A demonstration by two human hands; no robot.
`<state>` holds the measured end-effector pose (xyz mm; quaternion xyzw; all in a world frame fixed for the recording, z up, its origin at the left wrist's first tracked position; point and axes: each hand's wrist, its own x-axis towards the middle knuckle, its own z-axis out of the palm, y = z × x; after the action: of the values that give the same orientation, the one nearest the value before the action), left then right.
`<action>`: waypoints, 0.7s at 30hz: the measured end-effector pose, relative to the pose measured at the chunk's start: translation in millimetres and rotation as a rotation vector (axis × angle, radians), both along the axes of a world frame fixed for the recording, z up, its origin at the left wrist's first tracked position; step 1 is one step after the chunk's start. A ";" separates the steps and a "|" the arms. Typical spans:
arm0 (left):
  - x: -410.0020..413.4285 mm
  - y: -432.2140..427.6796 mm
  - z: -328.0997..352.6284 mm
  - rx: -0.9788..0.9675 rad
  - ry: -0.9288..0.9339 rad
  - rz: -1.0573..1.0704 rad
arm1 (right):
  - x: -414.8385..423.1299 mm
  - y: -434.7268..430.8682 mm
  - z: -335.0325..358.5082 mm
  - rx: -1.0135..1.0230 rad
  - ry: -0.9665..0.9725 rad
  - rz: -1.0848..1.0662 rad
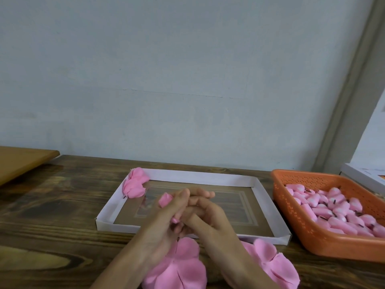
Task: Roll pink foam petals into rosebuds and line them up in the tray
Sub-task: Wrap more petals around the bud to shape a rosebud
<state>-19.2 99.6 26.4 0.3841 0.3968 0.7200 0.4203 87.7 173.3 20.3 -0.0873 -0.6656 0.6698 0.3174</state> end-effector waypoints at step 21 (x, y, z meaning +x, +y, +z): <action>-2.8 8.4 -1.8 -0.052 -0.168 0.172 | 3.5 3.5 -10.8 0.624 -0.111 -0.380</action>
<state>-21.9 108.0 24.6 0.2757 0.4105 0.7725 0.3985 91.2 176.8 9.4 -0.1444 -0.8259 0.3579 0.4110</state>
